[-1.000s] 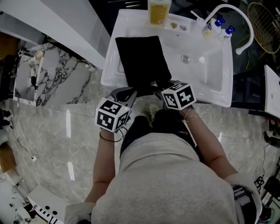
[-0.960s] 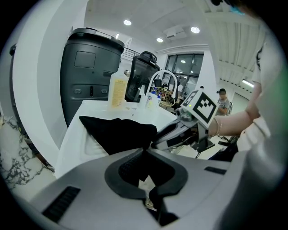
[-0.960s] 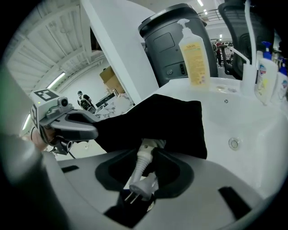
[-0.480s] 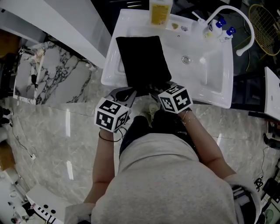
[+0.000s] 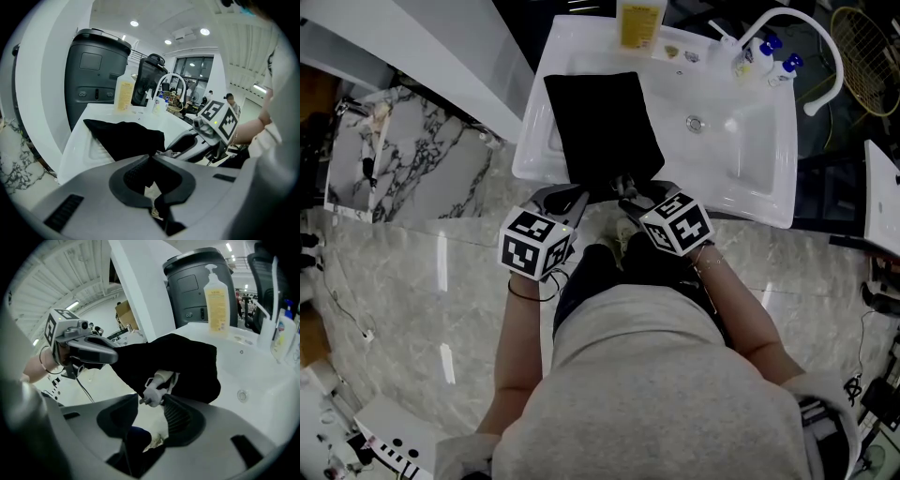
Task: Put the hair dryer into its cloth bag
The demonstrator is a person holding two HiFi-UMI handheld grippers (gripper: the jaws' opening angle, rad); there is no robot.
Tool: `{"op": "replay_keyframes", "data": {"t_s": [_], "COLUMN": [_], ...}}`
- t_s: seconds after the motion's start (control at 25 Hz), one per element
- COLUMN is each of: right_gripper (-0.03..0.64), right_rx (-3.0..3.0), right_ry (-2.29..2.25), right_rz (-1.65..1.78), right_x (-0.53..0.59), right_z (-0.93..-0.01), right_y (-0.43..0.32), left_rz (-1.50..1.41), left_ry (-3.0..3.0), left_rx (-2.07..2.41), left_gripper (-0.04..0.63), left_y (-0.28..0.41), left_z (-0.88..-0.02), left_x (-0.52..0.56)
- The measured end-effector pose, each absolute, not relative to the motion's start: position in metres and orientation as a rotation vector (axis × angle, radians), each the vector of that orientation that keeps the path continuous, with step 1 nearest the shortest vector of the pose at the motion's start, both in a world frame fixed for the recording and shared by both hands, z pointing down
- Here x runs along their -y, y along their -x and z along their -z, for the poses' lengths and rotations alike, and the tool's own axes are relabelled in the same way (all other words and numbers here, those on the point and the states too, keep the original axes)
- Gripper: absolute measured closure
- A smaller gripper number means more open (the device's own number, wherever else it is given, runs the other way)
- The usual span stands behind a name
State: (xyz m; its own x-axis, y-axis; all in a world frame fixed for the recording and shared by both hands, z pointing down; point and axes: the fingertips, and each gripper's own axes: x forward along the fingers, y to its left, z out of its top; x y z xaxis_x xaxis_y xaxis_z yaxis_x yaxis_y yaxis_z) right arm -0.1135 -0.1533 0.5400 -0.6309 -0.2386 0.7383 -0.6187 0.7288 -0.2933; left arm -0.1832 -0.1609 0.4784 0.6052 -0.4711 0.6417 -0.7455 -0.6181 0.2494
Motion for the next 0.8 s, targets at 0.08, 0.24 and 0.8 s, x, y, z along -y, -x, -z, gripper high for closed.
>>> {"op": "replay_keyframes", "data": {"t_s": [0.08, 0.24, 0.8], "right_gripper": [0.465, 0.480, 0.471], "right_rx": [2.218, 2.202, 2.173], "right_ry": [-0.668, -0.737, -0.810], "right_rz": [-0.662, -0.666, -0.730], "right_x": [0.158, 0.172, 0.214], "right_z": [-0.541, -0.543, -0.556], "right_y": [0.114, 0.117, 0.139], "left_rz": [-0.729, -0.726, -0.722], "left_ry": [-2.329, -2.327, -2.268], "left_rx": [0.958, 0.954, 1.042], "left_gripper": [0.583, 0.583, 0.583], "left_y": [0.183, 0.184, 0.203], "left_z": [-0.479, -0.480, -0.485], "left_x": [0.160, 0.159, 0.164]}}
